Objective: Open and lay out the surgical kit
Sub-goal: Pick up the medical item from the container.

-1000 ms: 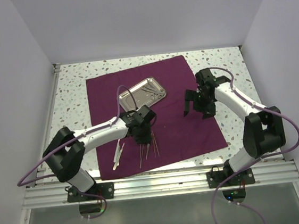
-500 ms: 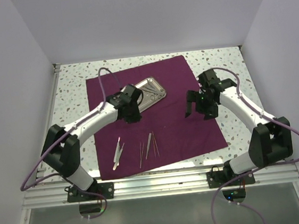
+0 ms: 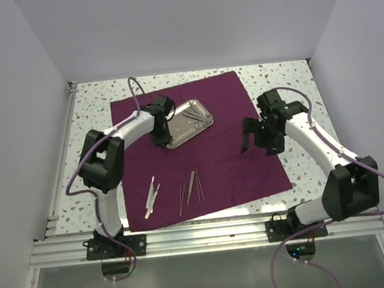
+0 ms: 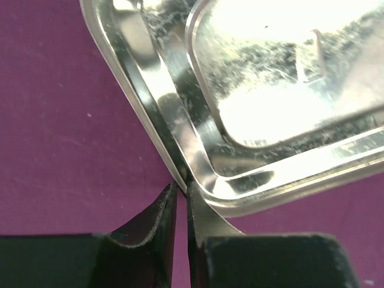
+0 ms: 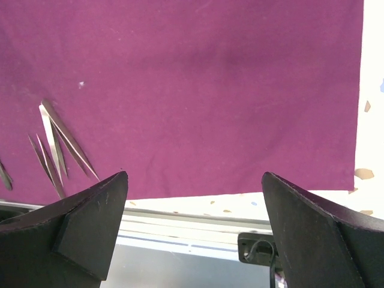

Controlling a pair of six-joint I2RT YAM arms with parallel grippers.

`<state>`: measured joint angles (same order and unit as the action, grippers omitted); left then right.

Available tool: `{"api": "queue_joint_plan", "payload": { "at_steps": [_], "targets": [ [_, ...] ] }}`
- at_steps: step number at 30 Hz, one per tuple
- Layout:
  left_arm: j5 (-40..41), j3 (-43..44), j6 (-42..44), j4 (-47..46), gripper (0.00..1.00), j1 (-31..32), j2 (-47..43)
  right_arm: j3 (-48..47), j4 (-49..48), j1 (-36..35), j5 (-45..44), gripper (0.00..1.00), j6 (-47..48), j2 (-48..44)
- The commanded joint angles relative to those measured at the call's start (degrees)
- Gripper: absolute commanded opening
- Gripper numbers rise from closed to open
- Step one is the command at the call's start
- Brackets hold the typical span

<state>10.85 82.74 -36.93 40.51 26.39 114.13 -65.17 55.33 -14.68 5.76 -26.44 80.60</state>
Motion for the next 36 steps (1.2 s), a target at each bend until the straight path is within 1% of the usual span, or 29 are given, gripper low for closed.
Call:
{"api": "queue_joint_plan", "payload": {
  "at_steps": [1, 4, 7, 10, 14, 18, 20, 22, 23, 24, 25, 26, 27, 28, 30, 31, 33, 34, 35, 36],
  "targets": [
    [0.57, 4.0, 3.09, 0.09, 0.15, -1.6, 2.76, -3.21, 2.23, -0.18, -1.8, 0.98, 1.21, -1.23],
    [0.31, 5.15, 3.97, 0.27, 0.14, -2.31, 4.61, -3.3, 2.68, -0.26, -2.59, 0.98, 1.12, -1.14],
    [0.4, 5.68, 5.11, 0.18, 0.1, -2.66, 5.67, -3.04, 2.59, -0.26, -2.86, 0.98, 0.6, -0.97],
    [1.1, 6.12, 6.95, -0.08, 0.0, -3.1, 6.19, -2.95, 2.33, -0.26, -2.68, 0.98, -0.11, -0.44],
    [2.33, 7.78, 10.03, 0.09, 0.0, -4.5, 7.16, -4.35, 1.71, -0.26, -2.42, 0.98, -0.72, 1.66],
    [3.04, 11.21, 13.01, 0.45, 0.0, -5.65, 8.48, -9.44, -1.26, -0.35, 0.38, 0.98, -0.55, 6.58],
    [2.42, 13.14, 13.72, 0.71, 0.0, -6.0, 9.09, -13.74, -2.59, -0.61, 2.58, 0.98, -0.81, 9.12],
    [1.37, 14.29, 14.16, 1.59, 0.0, -6.0, 10.24, -19.63, -4.17, -1.49, 3.46, 0.97, -0.99, 13.78],
    [0.32, 14.99, 14.25, 1.85, 0.01, -6.0, 10.59, -22.0, -4.44, -2.71, 4.17, 0.97, -0.81, 15.54],
    [-0.12, 15.08, 14.16, 2.11, 0.05, -6.0, 10.68, -24.37, -5.05, -3.6, 4.26, 0.96, -0.55, 19.3],
    [-0.74, 15.08, 14.16, 2.12, 0.18, -6.0, 10.59, -29.35, -5.06, -4.56, 3.83, 0.96, -0.02, 21.42],
    [-1.79, 14.82, 13.99, 2.03, 0.23, -6.0, 10.16, -32.19, -4.54, -6.49, 3.3, 0.95, 0.15, 23.36],
    [-2.32, 14.73, 13.99, 2.03, 0.27, -6.0, 9.89, -37.61, -4.01, -7.29, 3.29, 0.94, 0.33, 28.25],
    [-2.59, 14.56, 13.9, 1.94, 0.32, -6.0, 9.45, -40.36, -3.31, -7.9, 3.29, 0.93, 0.33, 30.47],
    [-3.38, 14.21, 13.81, 2.03, 0.33, -6.0, 8.22, -45.46, -1.47, -9.58, 3.12, 0.9, 0.25, 35.31],
    [-3.56, 14.2, 13.81, 2.03, 0.33, -6.0, 7.78, -49.84, -1.02, -10.19, 3.03, 0.89, -0.02, 39.68],
    [-4.08, 13.5, 14.07, 1.94, 0.33, -6.0, 6.55, -53.29, -0.4, -10.63, 2.59, 0.79, -0.19, 43.14],
    [-4.17, 13.24, 14.16, 1.85, 0.32, -6.0, 6.2, -55.57, -0.57, -10.72, 2.5, 0.76, -0.46, 45.07],
    [-4.52, 12.45, 14.42, 1.68, 0.32, -6.0, 5.5, -56.55, -0.57, -10.64, 2.5, 0.7, -0.55, 47.96],
    [-4.7, 12.1, 14.51, 1.33, 0.31, -6.0, 5.23, -58.04, -0.57, -10.64, 2.33, 0.67, -0.46, 49.55]
  ]
}}
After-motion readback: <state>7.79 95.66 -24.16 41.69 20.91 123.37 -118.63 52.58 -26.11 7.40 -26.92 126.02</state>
